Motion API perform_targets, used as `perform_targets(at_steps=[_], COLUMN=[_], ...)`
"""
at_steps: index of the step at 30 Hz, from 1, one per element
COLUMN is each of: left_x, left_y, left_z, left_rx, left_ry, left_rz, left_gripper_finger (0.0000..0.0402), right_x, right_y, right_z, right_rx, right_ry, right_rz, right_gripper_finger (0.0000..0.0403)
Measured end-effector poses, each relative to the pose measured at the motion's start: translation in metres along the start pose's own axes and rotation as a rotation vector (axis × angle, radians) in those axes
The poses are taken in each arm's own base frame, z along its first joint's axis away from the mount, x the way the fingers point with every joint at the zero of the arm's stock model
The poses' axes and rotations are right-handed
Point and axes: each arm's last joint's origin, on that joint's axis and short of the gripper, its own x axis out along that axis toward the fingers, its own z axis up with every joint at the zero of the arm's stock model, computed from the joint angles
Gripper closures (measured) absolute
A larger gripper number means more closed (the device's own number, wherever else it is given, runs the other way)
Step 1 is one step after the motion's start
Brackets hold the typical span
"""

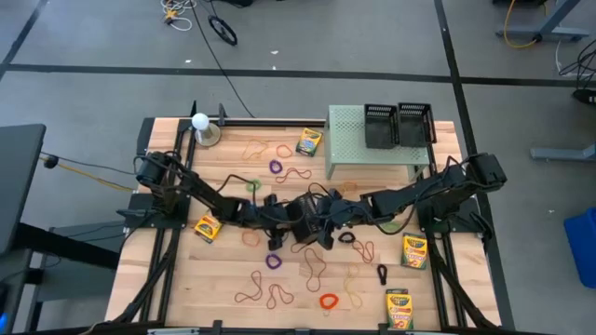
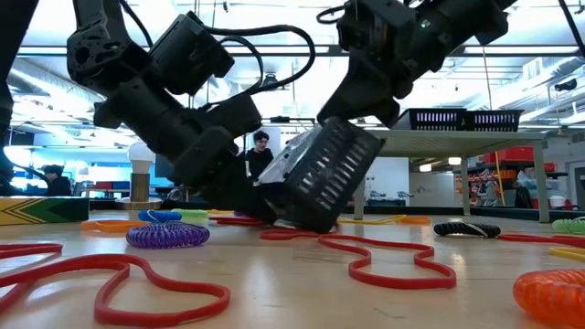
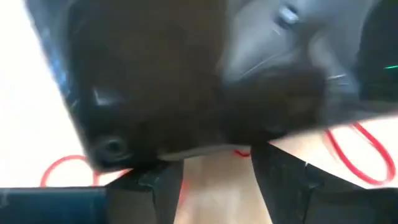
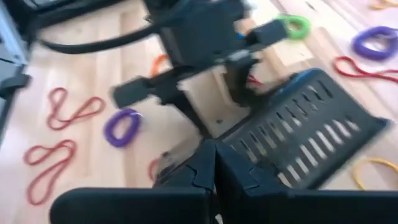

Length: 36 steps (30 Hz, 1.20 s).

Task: Pick & Place Office Desk Supplies
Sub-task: Put the black basket on the shelf

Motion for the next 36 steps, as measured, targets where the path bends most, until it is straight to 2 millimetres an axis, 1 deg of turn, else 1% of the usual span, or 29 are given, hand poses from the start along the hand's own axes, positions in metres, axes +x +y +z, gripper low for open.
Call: perform_targets(at_steps=[4,7,11,15,17,20,25,28,32,36], left_x=[0.0,0.0,0.0,0.0,0.0,0.0,0.0,0.002,0.002,-0.002], left_y=[0.0,0.0,-0.001,0.0,0.001,-0.001,0.003,0.01,0.028,0.047], left_z=[0.002,0.004,0.005,0.002,-0.001,-0.002,-0.001,0.001,0.01,0.018], left_rx=[-0.031,-0.034,-0.035,-0.014,-0.002,0.029,0.069,0.076,0.055,0.043], left_ry=[-0.022,-0.044,-0.055,-0.018,0.005,0.013,0.009,0.013,0.013,0.034], left_rz=[0.021,0.008,0.006,0.02,0.028,0.022,0.04,0.048,0.021,-0.008], left_gripper_finger=[0.0224,0.0219,0.0195,0.0164,0.0153,0.0149,0.0165,0.0175,0.0178,0.0175], right_x=[0.0,0.0,0.003,0.011,0.01,-0.003,-0.031,-0.04,-0.042,-0.043], right_y=[0.003,0.004,0.004,0.0,-0.002,0.001,0.002,0.006,0.013,0.009], right_z=[0.002,0.003,0.002,-0.003,-0.006,-0.004,-0.012,-0.02,-0.031,-0.037], right_rx=[-0.011,-0.01,-0.01,-0.016,-0.017,-0.006,0.014,0.002,0.002,0.04], right_ry=[-0.023,-0.024,-0.032,0.002,0.04,0.045,0.128,0.179,0.236,0.28], right_rz=[0.046,0.051,0.052,0.042,0.024,-0.005,-0.145,-0.182,-0.189,-0.248], right_gripper_finger=[0.0391,0.0391,0.0391,0.0391,0.0391,0.0391,0.0386,0.0359,0.0296,0.0236])
